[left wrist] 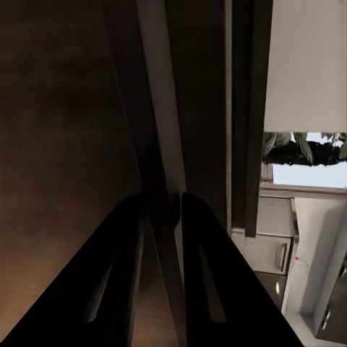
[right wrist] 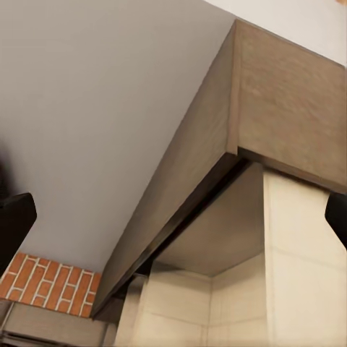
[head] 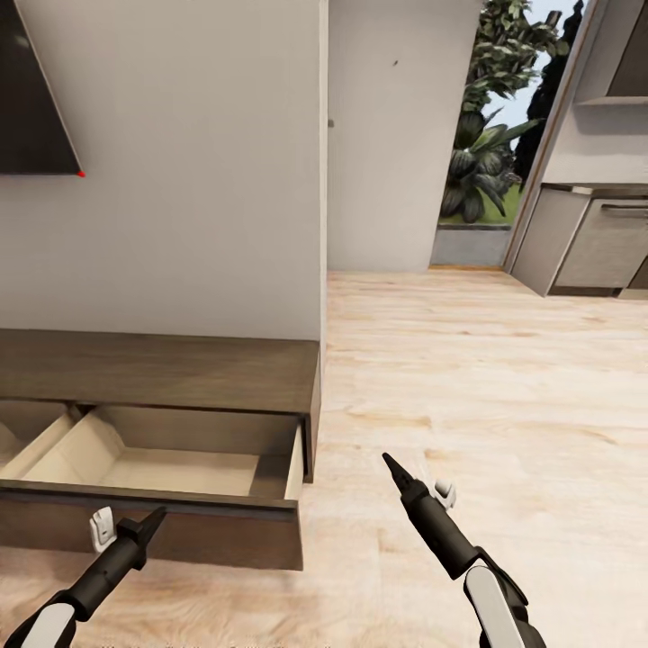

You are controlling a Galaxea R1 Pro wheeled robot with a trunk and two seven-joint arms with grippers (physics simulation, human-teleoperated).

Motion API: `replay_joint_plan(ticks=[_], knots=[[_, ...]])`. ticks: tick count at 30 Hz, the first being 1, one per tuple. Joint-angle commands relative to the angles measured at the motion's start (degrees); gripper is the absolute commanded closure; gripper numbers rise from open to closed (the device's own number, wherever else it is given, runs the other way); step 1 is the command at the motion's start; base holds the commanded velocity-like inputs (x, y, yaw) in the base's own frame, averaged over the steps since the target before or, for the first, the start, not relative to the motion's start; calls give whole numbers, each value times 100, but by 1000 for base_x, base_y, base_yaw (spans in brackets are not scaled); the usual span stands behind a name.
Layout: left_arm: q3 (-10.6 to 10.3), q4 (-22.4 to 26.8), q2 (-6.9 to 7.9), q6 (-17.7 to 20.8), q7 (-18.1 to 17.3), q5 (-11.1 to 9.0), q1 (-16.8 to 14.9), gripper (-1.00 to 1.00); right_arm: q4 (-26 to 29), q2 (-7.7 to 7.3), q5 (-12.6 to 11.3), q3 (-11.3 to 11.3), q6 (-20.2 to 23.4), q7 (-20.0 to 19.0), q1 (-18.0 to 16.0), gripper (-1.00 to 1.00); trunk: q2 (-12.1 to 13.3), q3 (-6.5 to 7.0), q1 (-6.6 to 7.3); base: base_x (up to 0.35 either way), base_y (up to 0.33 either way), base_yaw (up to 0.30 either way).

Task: Place each of the two pumpkins and all three candles from the living room inside a cabinet in the living room (use any cabinet), then make sure every cabinet is closed, and position the cauldron so it is next to a table in the living room.

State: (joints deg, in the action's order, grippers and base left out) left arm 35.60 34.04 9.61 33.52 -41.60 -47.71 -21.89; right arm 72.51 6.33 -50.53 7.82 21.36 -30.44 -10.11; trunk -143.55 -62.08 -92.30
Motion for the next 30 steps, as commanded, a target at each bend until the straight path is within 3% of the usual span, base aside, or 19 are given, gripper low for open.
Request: replay_joint_plan(ticks=[1, 30], knots=[[-272, 7, -3, 67, -138, -19, 1, 100, 0, 0, -1, 0, 0, 0, 0, -100, -1, 1, 1, -63, 0, 0], [-273, 7, -21, 58, -120, -19, 1, 100, 0, 0, -1, 0, 0, -6, 0, -100, -1, 1, 1, -81, 0, 0]])
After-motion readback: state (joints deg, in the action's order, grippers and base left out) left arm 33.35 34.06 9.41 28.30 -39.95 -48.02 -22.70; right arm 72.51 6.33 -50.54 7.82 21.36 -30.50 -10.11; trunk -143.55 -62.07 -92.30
